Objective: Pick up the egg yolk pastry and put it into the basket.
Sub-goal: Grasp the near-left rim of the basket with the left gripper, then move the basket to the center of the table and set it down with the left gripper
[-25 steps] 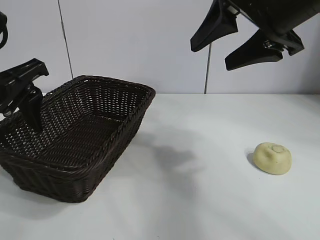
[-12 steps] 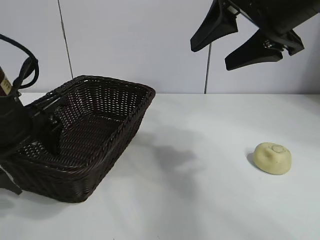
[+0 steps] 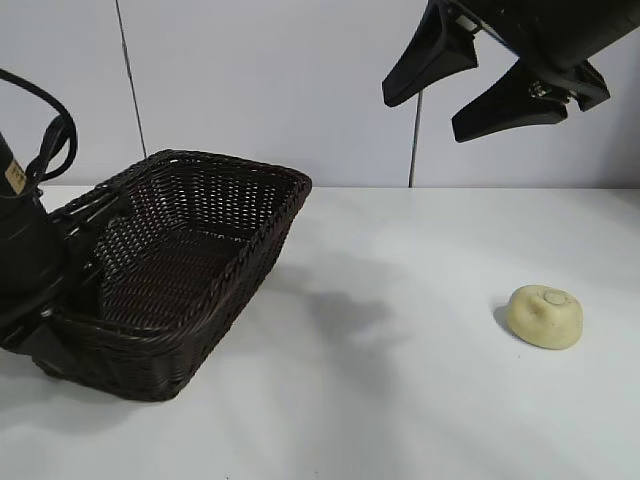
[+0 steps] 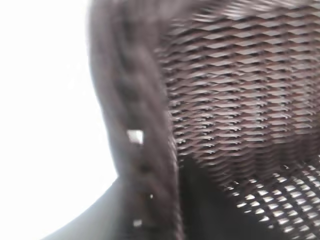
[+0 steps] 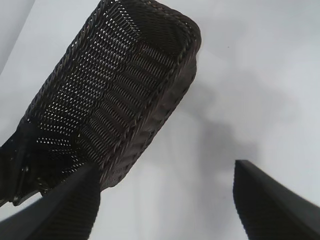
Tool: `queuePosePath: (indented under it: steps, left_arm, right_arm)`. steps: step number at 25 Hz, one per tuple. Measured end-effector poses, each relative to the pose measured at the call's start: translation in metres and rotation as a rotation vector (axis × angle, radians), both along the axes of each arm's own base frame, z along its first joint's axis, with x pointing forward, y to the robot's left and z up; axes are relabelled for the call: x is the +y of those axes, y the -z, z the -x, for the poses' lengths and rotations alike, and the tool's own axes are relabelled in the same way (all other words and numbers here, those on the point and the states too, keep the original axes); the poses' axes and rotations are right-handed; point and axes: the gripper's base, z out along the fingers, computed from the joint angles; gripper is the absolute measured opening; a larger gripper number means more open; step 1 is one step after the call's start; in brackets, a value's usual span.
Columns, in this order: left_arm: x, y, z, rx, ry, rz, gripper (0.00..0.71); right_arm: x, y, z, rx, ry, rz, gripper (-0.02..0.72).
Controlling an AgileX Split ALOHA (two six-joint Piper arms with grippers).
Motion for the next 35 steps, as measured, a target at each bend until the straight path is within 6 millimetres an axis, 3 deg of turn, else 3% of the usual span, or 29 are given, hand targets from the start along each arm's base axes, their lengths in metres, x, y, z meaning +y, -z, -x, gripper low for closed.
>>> queuePosePath:
  steps: [2, 7, 16, 22, 27, 35]
  left_arm:
    - [0.001, 0.0, -0.001, -0.003, -0.012, 0.003, 0.099]
    - [0.003, -0.005, -0.004, -0.017, -0.005, 0.005, 0.099]
    - [0.042, -0.052, -0.024, -0.121, 0.115, -0.009, 0.097]
    - [0.052, -0.06, -0.032, -0.161, 0.386, 0.002, 0.097]
    - [0.051, -0.055, -0.035, -0.165, 0.586, -0.011, 0.097]
    - [0.03, -0.044, -0.067, -0.126, 0.916, 0.058, 0.097]
  right_arm:
    - [0.0, 0.0, 0.0, 0.0, -0.001, 0.002, 0.537]
    - [0.0, 0.0, 0.0, 0.0, -0.001, 0.002, 0.537]
    - [0.0, 0.0, 0.0, 0.002, -0.003, 0.002, 0.537]
    - [0.0, 0.0, 0.0, 0.002, -0.003, 0.002, 0.537]
    - [0.0, 0.0, 0.0, 0.002, -0.003, 0.002, 0.537]
    - [0.0, 0.0, 0.0, 0.002, -0.003, 0.002, 0.537]
